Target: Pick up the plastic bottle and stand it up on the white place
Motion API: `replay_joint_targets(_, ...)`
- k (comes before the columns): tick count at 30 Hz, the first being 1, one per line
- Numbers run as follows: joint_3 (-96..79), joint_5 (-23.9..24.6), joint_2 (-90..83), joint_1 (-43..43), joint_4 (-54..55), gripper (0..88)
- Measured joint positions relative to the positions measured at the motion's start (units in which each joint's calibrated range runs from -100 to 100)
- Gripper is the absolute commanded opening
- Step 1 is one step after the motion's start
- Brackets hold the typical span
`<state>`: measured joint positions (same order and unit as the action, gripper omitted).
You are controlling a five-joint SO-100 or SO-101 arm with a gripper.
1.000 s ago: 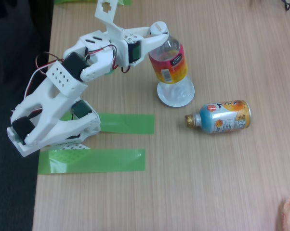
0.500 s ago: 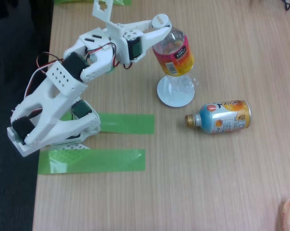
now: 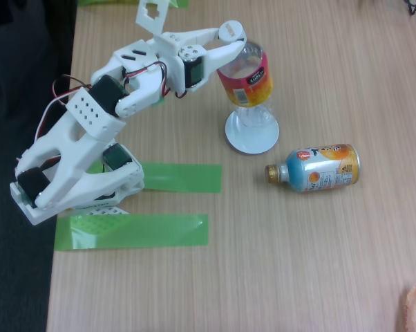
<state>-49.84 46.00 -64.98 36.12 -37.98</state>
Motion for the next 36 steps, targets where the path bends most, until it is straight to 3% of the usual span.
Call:
replay_joint_targets(14,-3.62,1.31,0.0,-5.98,0.0,11.7)
replay_joint_targets(36,-3.8,1.1,0.0,-5.83,0.0,11.7)
